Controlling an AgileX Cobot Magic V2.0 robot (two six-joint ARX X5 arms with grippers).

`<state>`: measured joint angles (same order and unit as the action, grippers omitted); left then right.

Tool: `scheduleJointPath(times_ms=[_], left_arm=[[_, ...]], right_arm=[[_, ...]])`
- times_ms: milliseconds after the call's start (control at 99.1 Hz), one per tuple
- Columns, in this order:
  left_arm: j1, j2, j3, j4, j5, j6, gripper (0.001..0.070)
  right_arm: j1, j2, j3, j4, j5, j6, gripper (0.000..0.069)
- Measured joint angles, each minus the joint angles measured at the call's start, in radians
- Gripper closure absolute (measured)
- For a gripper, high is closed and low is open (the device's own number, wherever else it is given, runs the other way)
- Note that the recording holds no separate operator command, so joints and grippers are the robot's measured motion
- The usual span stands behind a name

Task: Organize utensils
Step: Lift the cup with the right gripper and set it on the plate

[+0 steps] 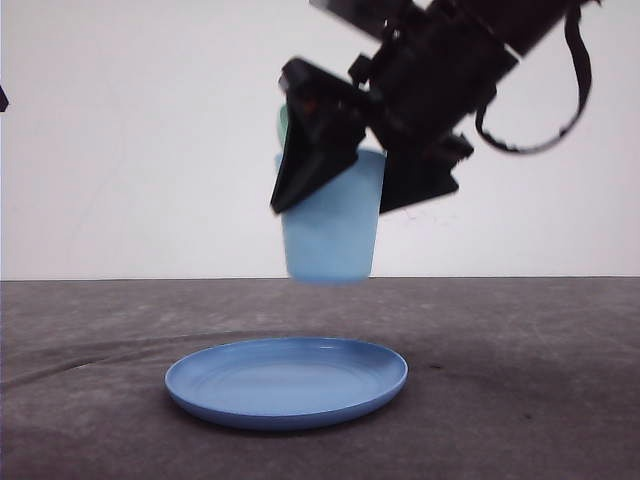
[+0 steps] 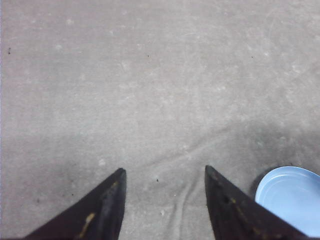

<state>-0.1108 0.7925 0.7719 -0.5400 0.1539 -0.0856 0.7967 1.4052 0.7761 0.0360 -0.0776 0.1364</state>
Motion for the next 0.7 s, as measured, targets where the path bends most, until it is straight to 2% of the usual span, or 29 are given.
scheduleJointPath(times_ms=[111,363,696], left_arm=[[0.0,0.0,0.0,0.0,0.0,0.0,0.0413],[0.0,0.0,0.0,0.0,0.0,0.0,0.0413],[0.0,0.0,0.0,0.0,0.0,0.0,0.0413]], right_arm=[[0.027,0.002,-0.05,0.072,0.0,0.003,0.0226],[0.068,0.064,-0.054,0.148,0.001,-0.01,0.0226],[0.079,0.153,-0.054,0.164,0.029,-0.051,0.0226]])
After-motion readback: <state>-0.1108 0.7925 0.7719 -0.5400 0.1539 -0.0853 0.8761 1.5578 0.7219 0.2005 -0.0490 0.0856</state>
